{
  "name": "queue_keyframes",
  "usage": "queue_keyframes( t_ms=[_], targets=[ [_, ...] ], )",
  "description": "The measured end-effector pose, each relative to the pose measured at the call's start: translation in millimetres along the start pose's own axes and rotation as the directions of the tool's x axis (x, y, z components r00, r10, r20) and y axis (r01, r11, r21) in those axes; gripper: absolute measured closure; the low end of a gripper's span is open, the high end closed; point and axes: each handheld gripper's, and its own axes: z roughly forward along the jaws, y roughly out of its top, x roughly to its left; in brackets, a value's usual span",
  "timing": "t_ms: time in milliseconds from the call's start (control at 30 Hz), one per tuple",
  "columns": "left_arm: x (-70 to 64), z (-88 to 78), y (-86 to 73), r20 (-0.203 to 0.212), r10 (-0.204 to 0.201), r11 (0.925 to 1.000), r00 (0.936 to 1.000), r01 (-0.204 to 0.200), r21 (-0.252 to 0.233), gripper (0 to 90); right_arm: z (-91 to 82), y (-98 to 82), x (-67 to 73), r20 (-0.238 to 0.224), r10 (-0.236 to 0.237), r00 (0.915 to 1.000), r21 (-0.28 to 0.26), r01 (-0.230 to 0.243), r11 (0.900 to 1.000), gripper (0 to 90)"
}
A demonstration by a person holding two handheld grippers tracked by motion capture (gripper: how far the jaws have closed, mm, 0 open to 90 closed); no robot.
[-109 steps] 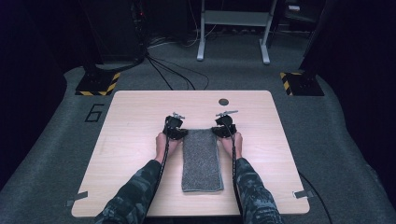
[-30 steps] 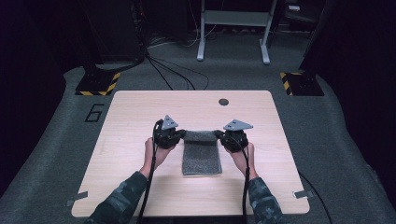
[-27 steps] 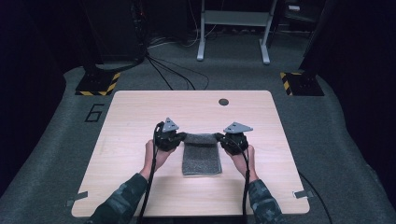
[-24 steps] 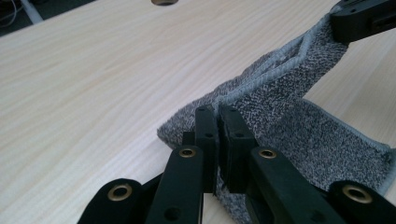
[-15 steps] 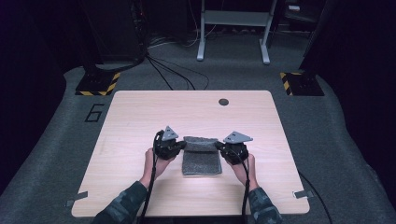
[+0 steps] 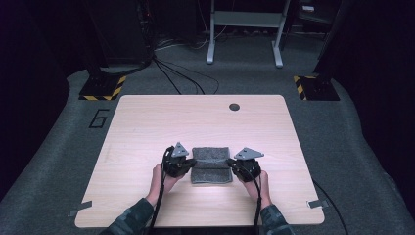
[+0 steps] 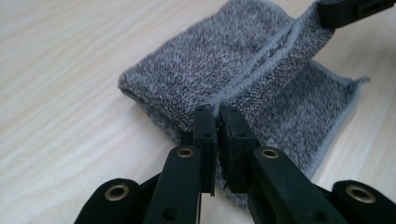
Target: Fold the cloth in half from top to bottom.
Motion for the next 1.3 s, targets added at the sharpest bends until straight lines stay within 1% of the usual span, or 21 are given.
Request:
queue_keyframes(
  t_ms=[133, 200, 233, 333, 367, 433, 467, 600, 667, 700, 733, 800, 867, 900, 933, 1000, 1033, 1100, 1200, 1267, 1300],
  targets=[
    [-1.1, 2.1, -6.1, 0.016, -0.005, 0.9998, 0.9999, 0.005, 0.019, 82.4, 2.2, -7.1, 2.4, -0.009, -0.011, 0.9999, 0.016, 0.011, 1.000, 87.4],
    [-1.3, 2.5, -8.7, 0.038, -0.022, 0.9995, 0.9990, 0.021, 0.026, 78.8, 2.1, -10.8, 3.3, -0.018, -0.005, 0.9998, 0.020, 0.005, 1.000, 86.4],
    [-1.1, 1.7, -10.3, 0.049, -0.020, 0.9994, 0.9986, 0.018, 0.030, 77.3, 2.1, -12.1, 2.9, -0.022, -0.008, 0.9997, 0.021, 0.009, 1.000, 84.9],
    [-2.4, -1.9, -15.1, 0.084, -0.052, 0.9985, 0.9951, 0.050, 0.022, 69.6, -1.1, -17.7, 1.6, -0.040, 0.016, 0.9991, 0.025, -0.015, 1.000, 76.4],
    [-2.3, -4.5, -16.8, 0.091, -0.058, 0.9980, 0.9941, 0.056, 0.030, 66.9, -3.2, -19.6, 0.6, -0.033, 0.024, 0.9992, 0.028, -0.023, 0.999, 72.9],
    [-0.1, -11.8, -21.1, 0.092, -0.079, 0.9965, 0.9927, 0.076, 0.035, 60.5, -9.4, -25.2, -4.3, -0.026, 0.055, 0.9982, 0.042, -0.054, 0.998, 66.6],
    [1.8, -16.5, -23.0, 0.087, -0.092, 0.9954, 0.9919, 0.089, 0.036, 57.9, -11.9, -27.0, -7.1, -0.028, 0.053, 0.9982, 0.040, -0.052, 0.998, 64.7],
    [15.9, -32.0, -24.7, 0.060, -0.141, 0.9899, 0.9881, 0.142, 0.000, 45.5, -26.1, -30.1, -20.0, -0.025, 0.114, 0.9932, 0.012, -0.114, 0.993, 56.8],
    [23.0, -32.5, -20.6, 0.027, -0.152, 0.9883, 0.9881, 0.152, -0.014, 40.0, -28.2, -24.4, -25.0, -0.028, 0.145, 0.9891, -0.007, -0.145, 0.989, 54.9],
    [25.3, -30.6, -17.6, 0.021, -0.154, 0.9881, 0.9879, 0.154, -0.008, 38.4, -27.2, -21.4, -25.0, -0.025, 0.155, 0.9877, -0.012, -0.155, 0.988, 53.8],
    [27.0, -27.5, -14.6, 0.030, -0.155, 0.9879, 0.9874, 0.155, 0.008, 35.8, -25.0, -17.3, -25.1, -0.020, 0.152, 0.9881, -0.008, -0.153, 0.988, 50.6],
    [24.8, -17.2, -9.4, 0.005, -0.141, 0.9896, 0.9899, 0.141, 0.027, 32.8, -15.8, -9.4, -21.6, -0.021, 0.162, 0.9866, 0.012, -0.162, 0.987, 49.4],
    [21.1, -9.6, -6.6, 0.004, -0.130, 0.9897, 0.9914, 0.130, 0.059, 31.2, -3.5, -4.9, -16.6, -0.015, 0.162, 0.9867, 0.040, -0.161, 0.986, 48.3],
    [18.6, -5.3, -5.8, -0.002, -0.124, 0.9899, 0.9923, 0.124, 0.068, 30.7, 0.1, -4.5, -15.0, -0.022, 0.161, 0.9867, 0.049, -0.160, 0.986, 48.1],
    [16.4, -1.9, -5.4, -0.016, -0.105, 0.9910, 0.9944, 0.106, 0.082, 30.2, 4.3, -4.7, -12.1, -0.019, 0.167, 0.9858, 0.060, -0.166, 0.984, 47.2],
    [12.5, 2.6, -6.1, -0.014, -0.093, 0.9904, 0.9956, 0.094, 0.102, 29.2, 10.4, -6.6, -9.2, -0.019, 0.158, 0.9873, 0.081, -0.156, 0.984, 45.7],
    [9.3, 4.6, -7.3, -0.020, -0.081, 0.9902, 0.9965, 0.082, 0.113, 28.8, 11.8, -8.1, -7.8, -0.014, 0.157, 0.9875, 0.089, -0.155, 0.984, 45.0],
    [6.1, 6.5, -9.5, -0.016, -0.059, 0.9890, 0.9981, 0.061, 0.135, 26.6, 13.3, -11.0, -5.5, -0.004, 0.148, 0.9890, 0.102, -0.146, 0.984, 43.7],
    [0.4, 8.5, -14.3, -0.028, -0.025, 0.9865, 0.9993, 0.029, 0.161, 24.1, 15.8, -17.1, -1.3, 0.022, 0.107, 0.9940, 0.139, -0.109, 0.984, 40.2],
    [-2.9, 8.5, -17.5, -0.032, -0.003, 0.9844, 0.9995, 0.008, 0.176, 23.5, 16.5, -20.9, -0.2, 0.026, 0.097, 0.9949, 0.146, -0.100, 0.984, 39.3],
    [-4.4, 8.5, -18.9, -0.039, 0.014, 0.9828, 0.9991, -0.006, 0.185, 23.1, 16.2, -22.6, -0.5, 0.030, 0.079, 0.9964, 0.146, -0.082, 0.986, 39.1]
  ],
)
